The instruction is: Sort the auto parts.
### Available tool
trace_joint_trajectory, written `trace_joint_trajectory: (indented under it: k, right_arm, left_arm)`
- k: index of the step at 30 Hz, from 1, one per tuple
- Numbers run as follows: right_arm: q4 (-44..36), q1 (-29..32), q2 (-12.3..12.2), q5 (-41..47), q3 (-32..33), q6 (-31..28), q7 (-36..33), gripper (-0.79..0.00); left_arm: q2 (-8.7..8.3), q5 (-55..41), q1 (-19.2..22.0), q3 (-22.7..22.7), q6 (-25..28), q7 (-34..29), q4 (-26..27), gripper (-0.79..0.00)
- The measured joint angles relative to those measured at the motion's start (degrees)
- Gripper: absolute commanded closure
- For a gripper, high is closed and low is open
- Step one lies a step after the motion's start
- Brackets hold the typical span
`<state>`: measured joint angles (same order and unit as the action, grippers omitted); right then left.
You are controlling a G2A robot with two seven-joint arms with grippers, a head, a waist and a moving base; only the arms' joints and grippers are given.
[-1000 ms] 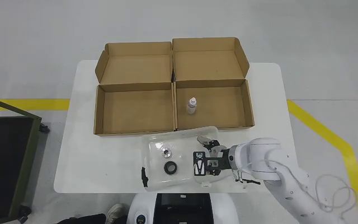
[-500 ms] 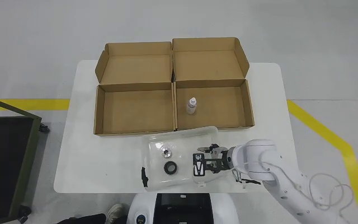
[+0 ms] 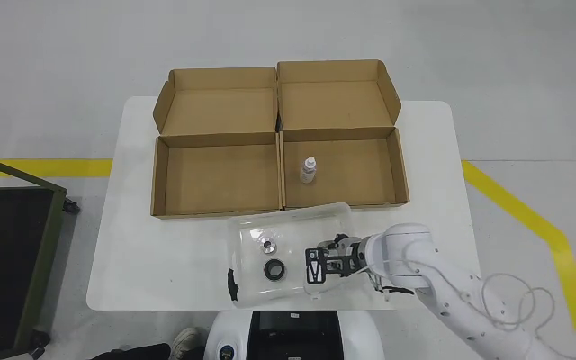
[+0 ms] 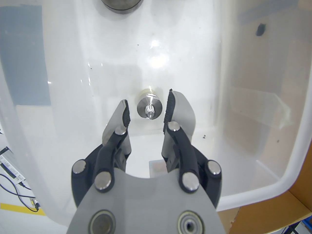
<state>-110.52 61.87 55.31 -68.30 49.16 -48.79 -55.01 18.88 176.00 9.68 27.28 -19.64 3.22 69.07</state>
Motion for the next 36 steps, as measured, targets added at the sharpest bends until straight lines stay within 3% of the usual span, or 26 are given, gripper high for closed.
trace_joint_trajectory:
  k: [2, 17, 36]
  right_arm:
    - [-0.1, -0.2, 0.0, 0.1, -0.1, 0.1, 0.0, 0.000]
    - [-3.4, -0.9, -0.4, 4.3, 1.8, 0.8, 2.1, 0.000]
    - [-10.3, -3.3, -0.2, 6.4, 8.3, 4.9, 20.9, 0.000]
  left_arm:
    - [0.00, 0.0, 0.0, 0.0, 0.0, 0.0, 0.0, -0.785]
    - [0.00, 0.0, 0.0, 0.0, 0.0, 0.0, 0.0, -0.785]
    - [0.00, 0.0, 0.0, 0.0, 0.0, 0.0, 0.0, -0.785]
